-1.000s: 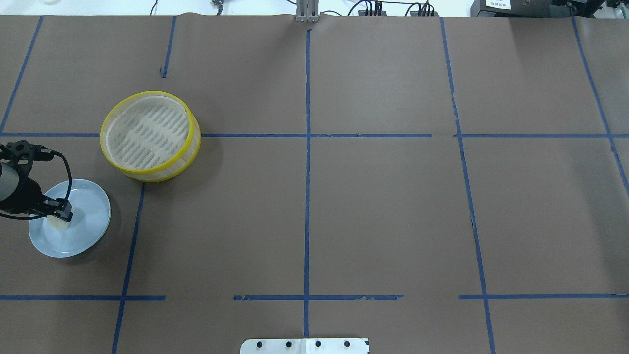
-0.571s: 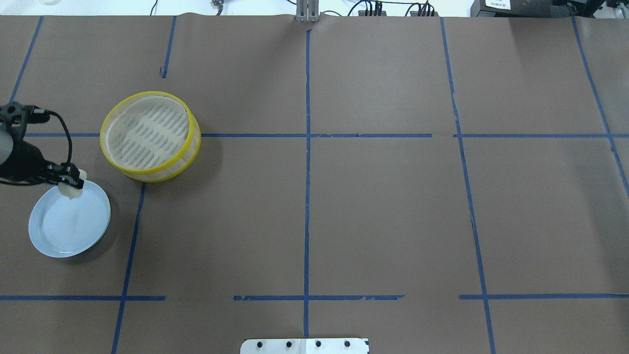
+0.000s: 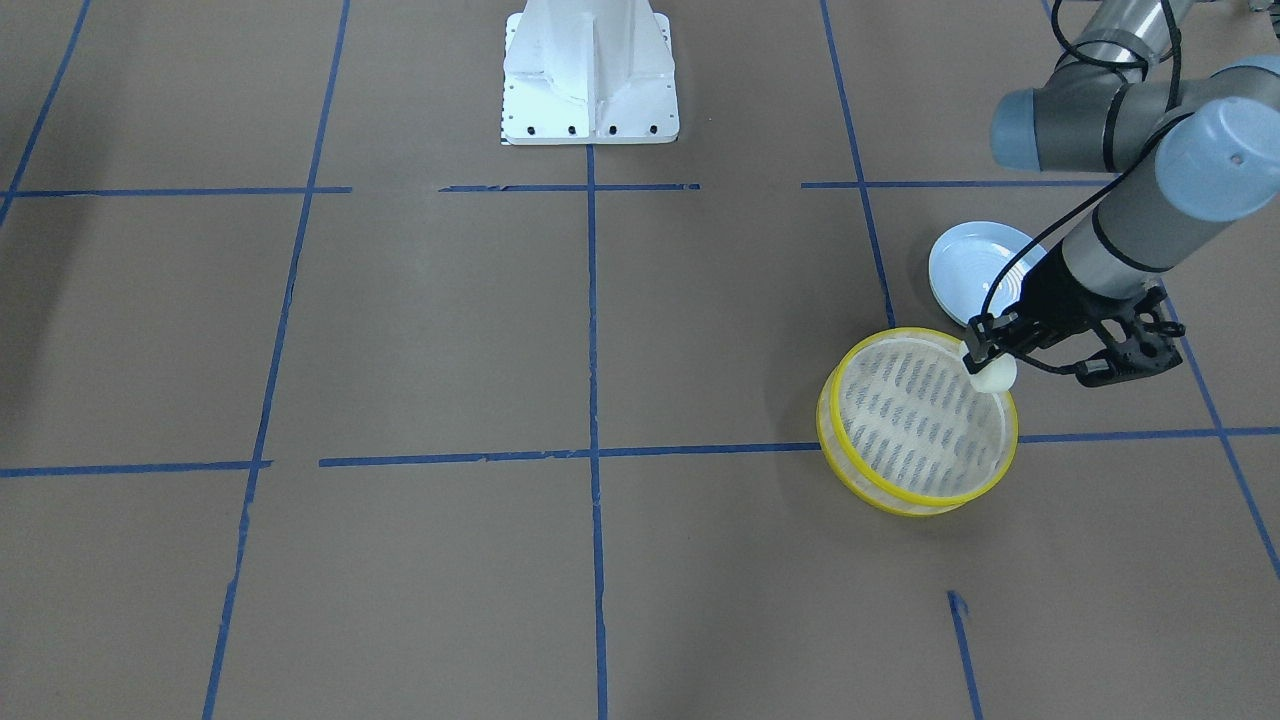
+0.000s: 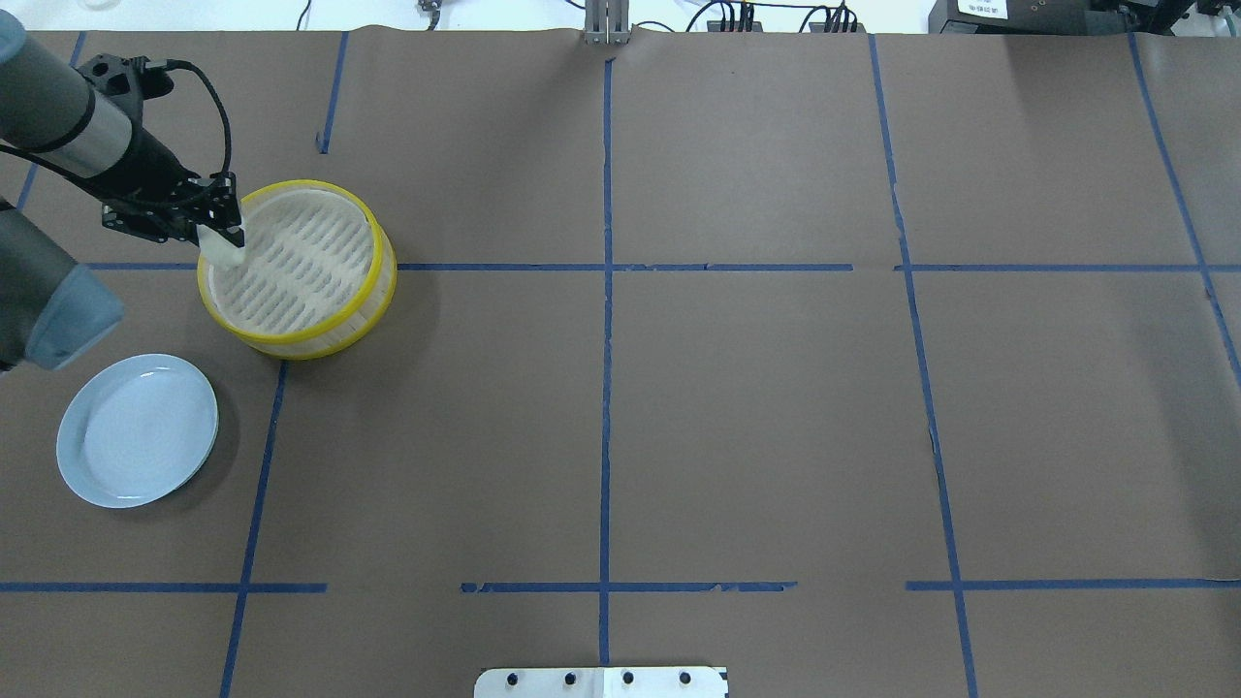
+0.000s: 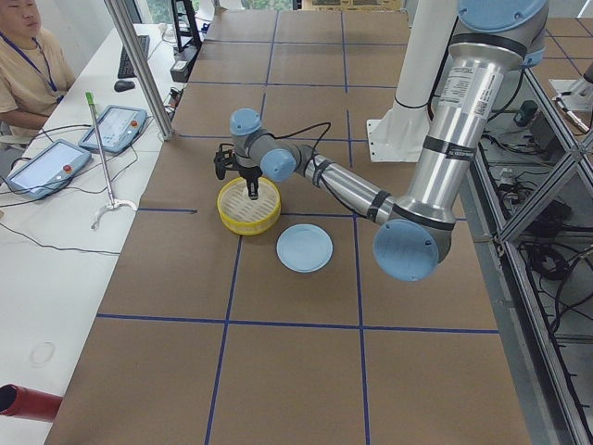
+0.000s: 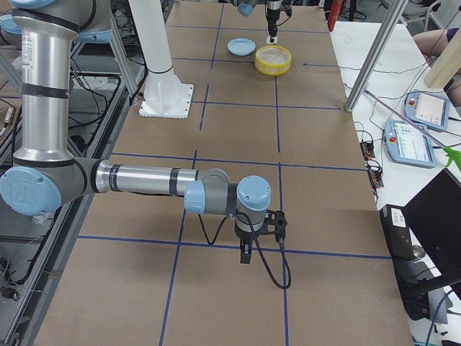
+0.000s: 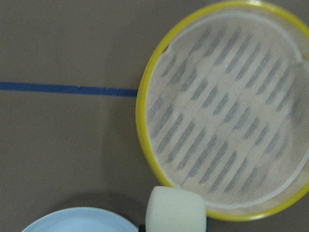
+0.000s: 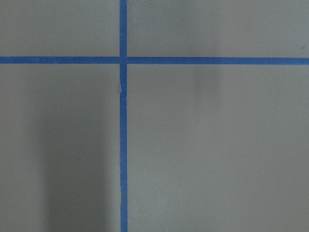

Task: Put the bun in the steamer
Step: 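Lift the bun with the left gripper and carry it over the yellow steamer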

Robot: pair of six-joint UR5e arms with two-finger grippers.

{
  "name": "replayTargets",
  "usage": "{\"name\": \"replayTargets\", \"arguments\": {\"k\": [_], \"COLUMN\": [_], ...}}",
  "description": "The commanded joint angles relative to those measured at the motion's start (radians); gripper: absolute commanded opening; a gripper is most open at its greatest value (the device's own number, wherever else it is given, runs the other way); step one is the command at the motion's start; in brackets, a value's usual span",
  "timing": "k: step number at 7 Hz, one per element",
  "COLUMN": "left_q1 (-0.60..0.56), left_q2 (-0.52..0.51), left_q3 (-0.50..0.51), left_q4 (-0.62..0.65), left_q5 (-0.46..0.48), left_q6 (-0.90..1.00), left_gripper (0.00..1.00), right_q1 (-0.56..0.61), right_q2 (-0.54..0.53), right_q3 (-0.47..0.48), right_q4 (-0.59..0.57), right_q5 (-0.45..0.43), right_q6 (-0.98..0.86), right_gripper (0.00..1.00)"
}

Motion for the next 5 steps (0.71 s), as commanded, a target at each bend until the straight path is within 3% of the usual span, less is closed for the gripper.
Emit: {"name": "replayTargets", "arguments": {"k": [1, 2, 5], "left_q1": [0.107, 0.122, 0.123], "left_q2": [-0.027, -0.027, -0.050], "left_q3": [0.081, 0.104, 0.132], "left_q4": [-0.043, -0.102, -0.109], "left_q5": [0.078, 0.080, 0.106], "left_q6": [-0.091, -0.124, -0.076], "left_gripper": [0.38, 0.38, 0.38], "right_q1": [0.000, 0.000, 0.000], "right_q2": [0.000, 0.000, 0.000], "right_q3": [0.000, 0.000, 0.000], "right_q4": [0.000, 0.000, 0.000], "right_q5": [0.000, 0.000, 0.000], "right_q6": [0.000, 0.000, 0.000], "right_gripper": [1.00, 1.00, 1.00]}}
